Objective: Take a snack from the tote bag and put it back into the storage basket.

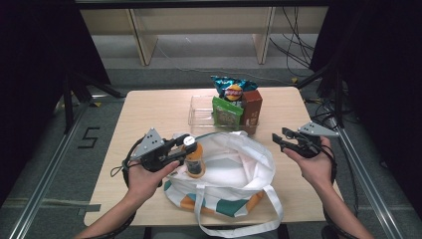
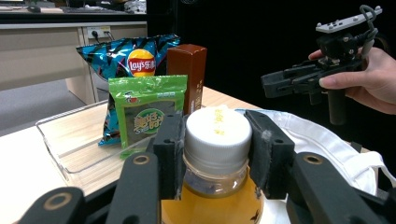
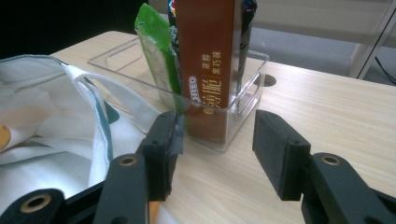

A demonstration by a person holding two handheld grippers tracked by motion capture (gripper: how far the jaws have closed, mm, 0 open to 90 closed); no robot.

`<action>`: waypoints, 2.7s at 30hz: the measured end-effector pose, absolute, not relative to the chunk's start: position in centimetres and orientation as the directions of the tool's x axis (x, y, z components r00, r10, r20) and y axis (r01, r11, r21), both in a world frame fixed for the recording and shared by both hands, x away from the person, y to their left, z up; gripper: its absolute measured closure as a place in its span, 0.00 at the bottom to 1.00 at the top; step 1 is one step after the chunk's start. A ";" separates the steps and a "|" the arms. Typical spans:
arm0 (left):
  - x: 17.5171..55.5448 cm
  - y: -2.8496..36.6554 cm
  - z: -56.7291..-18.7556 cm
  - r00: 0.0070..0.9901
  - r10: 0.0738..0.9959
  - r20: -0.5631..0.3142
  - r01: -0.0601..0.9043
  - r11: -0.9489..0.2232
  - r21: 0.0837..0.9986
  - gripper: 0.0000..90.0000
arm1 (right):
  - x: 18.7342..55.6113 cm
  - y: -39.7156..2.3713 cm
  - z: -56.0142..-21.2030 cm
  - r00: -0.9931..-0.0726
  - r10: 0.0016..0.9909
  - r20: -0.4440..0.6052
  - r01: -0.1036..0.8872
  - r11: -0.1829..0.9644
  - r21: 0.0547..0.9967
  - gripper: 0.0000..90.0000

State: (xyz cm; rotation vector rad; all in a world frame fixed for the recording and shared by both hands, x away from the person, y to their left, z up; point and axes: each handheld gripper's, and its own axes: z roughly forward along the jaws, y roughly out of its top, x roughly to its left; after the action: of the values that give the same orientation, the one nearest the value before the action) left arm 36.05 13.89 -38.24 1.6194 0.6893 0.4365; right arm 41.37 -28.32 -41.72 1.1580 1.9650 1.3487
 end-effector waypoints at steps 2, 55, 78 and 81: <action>36.1 13.9 -38.1 0.748 0.655 -0.103 0.187 -0.058 0.981 0.66 | 41.3 -28.3 -41.7 -0.516 0.854 0.068 0.370 0.151 0.916 0.57; 37.3 13.9 -35.1 0.744 0.659 -0.106 0.160 -0.021 0.987 0.66 | 41.4 -28.4 -41.8 -0.526 0.847 0.078 0.386 0.156 0.909 0.56; 38.0 13.7 -33.8 0.743 0.661 -0.104 0.144 -0.006 0.990 0.66 | 41.4 -28.3 -41.9 -0.525 0.847 0.082 0.391 0.154 0.907 0.56; 38.0 13.7 -33.6 0.743 0.662 -0.103 0.141 -0.004 0.990 0.66 | 41.5 -28.4 -42.0 -0.534 0.843 0.058 0.374 0.174 0.911 0.56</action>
State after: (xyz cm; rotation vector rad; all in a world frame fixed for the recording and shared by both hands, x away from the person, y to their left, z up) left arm 38.04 13.66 -33.57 1.5473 0.6742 0.4631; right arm 41.51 -28.42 -41.96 1.1445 1.9900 1.3354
